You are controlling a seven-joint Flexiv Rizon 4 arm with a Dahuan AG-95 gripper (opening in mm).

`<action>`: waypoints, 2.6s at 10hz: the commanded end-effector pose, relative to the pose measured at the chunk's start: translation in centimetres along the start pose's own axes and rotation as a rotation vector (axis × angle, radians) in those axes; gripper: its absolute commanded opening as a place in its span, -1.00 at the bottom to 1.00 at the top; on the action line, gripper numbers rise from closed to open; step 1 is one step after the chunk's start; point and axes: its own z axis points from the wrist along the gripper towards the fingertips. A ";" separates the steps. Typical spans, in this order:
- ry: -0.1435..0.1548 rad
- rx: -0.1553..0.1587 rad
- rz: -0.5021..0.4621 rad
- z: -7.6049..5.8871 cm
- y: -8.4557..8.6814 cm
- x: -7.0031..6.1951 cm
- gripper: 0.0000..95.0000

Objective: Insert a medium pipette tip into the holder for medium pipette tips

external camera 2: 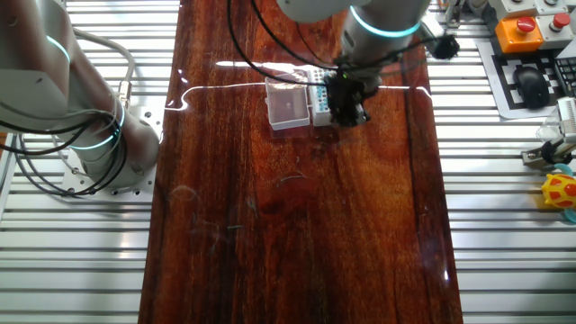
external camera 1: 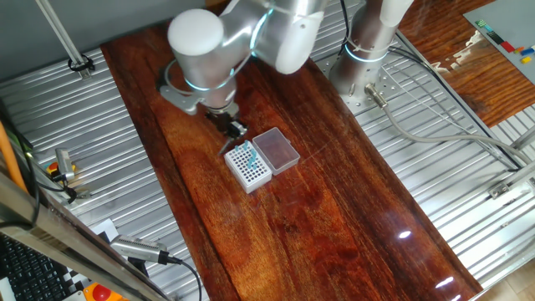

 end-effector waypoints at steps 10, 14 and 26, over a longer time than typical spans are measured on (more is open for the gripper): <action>0.044 0.067 -0.264 -0.7 -0.3 0.6 -1.00; 0.077 0.098 -0.378 -0.7 -0.3 0.6 -1.00; 0.069 0.088 -0.403 -1.1 0.0 0.3 -1.00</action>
